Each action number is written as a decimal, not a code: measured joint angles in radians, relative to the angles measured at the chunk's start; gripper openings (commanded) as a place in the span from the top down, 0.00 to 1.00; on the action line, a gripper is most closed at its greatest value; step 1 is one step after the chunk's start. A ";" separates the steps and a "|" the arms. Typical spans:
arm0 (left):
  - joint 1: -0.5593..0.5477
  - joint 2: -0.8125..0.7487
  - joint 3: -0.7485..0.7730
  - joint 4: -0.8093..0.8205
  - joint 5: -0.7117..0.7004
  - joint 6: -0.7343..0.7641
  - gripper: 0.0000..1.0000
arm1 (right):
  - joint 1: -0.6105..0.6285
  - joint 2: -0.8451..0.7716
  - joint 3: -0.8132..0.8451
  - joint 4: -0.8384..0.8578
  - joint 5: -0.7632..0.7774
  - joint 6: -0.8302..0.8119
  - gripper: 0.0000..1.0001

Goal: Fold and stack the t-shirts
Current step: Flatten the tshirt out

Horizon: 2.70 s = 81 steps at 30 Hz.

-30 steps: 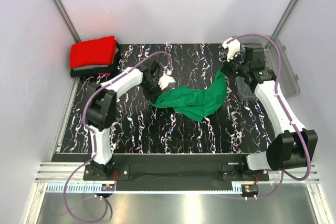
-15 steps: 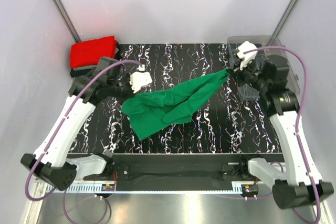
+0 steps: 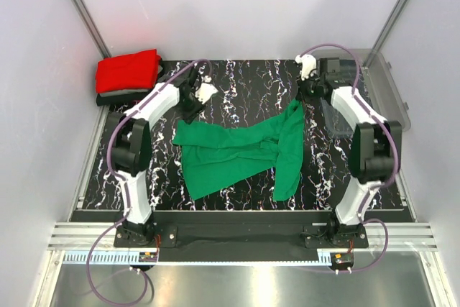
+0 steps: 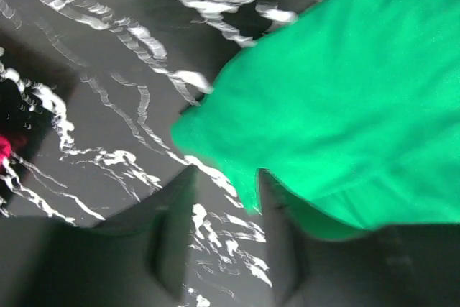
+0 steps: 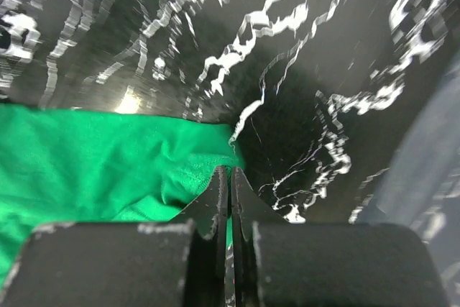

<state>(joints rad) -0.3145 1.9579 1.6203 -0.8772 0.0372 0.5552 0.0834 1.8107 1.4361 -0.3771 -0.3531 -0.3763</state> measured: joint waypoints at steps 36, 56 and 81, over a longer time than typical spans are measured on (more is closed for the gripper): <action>0.119 -0.079 -0.374 0.135 0.089 0.155 0.63 | -0.004 -0.095 -0.040 -0.026 -0.058 0.078 1.00; 0.218 -0.140 -0.355 0.086 0.095 0.185 1.00 | -0.004 -0.093 -0.049 -0.019 -0.007 0.059 1.00; 0.268 -0.154 -0.229 0.056 0.080 0.068 1.00 | 0.114 -0.179 -0.133 -0.100 -0.016 -0.335 0.60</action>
<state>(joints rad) -0.0463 1.8042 1.3911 -0.8211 0.1169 0.6228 0.1974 1.6318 1.3029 -0.4770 -0.3691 -0.7113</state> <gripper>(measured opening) 0.024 0.402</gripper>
